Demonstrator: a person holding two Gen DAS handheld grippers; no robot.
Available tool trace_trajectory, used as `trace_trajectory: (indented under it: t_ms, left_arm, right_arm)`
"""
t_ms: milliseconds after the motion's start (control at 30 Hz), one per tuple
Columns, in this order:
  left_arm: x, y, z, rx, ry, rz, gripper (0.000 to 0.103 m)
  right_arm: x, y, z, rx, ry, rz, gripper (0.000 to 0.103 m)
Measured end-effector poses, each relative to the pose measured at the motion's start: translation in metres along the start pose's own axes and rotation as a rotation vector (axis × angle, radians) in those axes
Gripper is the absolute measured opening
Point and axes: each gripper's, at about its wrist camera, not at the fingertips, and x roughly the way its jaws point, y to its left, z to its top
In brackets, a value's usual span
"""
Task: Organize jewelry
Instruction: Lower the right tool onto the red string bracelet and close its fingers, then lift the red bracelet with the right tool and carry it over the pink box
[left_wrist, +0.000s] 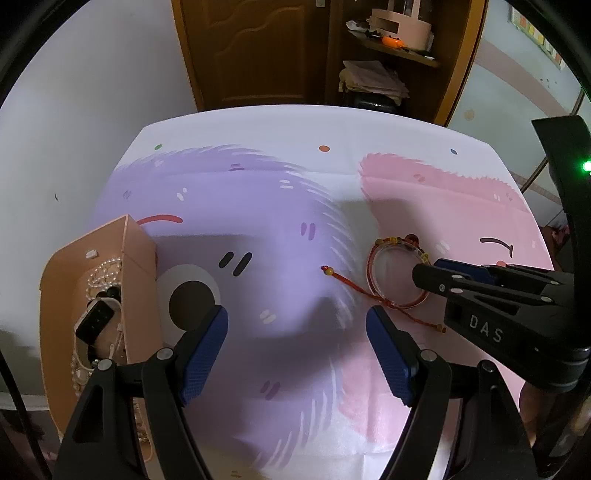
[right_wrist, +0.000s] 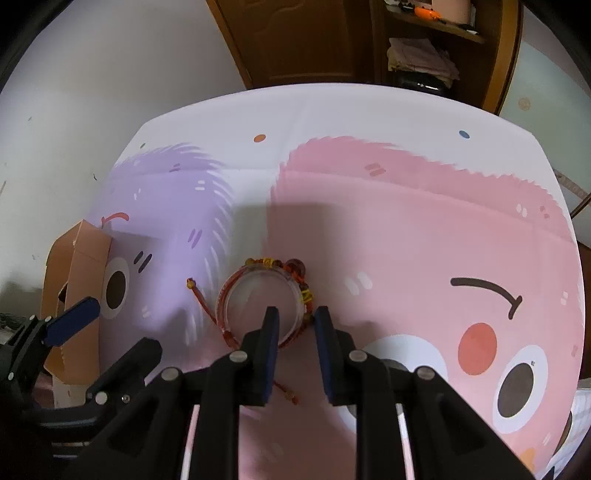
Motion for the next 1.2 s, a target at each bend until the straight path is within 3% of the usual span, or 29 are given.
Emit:
trace_trajectory:
  t_ms: [133, 200, 300, 533, 733, 1000, 1200]
  left_arm:
    - [0.000, 0.001, -0.001, -0.008, 0.004, -0.005, 0.076]
    - [-0.002, 0.002, -0.002, -0.011, 0.004, -0.012, 0.076]
    - [-0.008, 0.006, -0.004, -0.018, -0.005, -0.019, 0.076]
    - [-0.033, 0.020, -0.013, -0.054, -0.034, -0.041, 0.076]
    - [-0.063, 0.040, -0.033, -0.094, -0.046, -0.052, 0.076]
    - [-0.110, 0.072, -0.061, -0.129, -0.094, -0.014, 0.077]
    - [-0.150, 0.114, -0.076, -0.199, -0.160, 0.014, 0.087]
  right_arm:
    - [0.001, 0.004, 0.001, -0.019, -0.008, -0.023, 0.020]
    - [0.001, 0.009, 0.000, -0.048, -0.008, -0.068, 0.013]
    - [0.000, 0.013, -0.002, -0.076, 0.000, -0.090, 0.012]
    - [-0.013, 0.009, -0.006, -0.075, -0.026, -0.084, 0.010]
    - [-0.051, 0.012, -0.012, -0.057, -0.092, -0.042, 0.010]
    - [-0.113, 0.062, -0.024, -0.125, -0.189, 0.002, 0.010]
    - [-0.147, 0.113, -0.036, -0.205, -0.236, 0.041, 0.010]
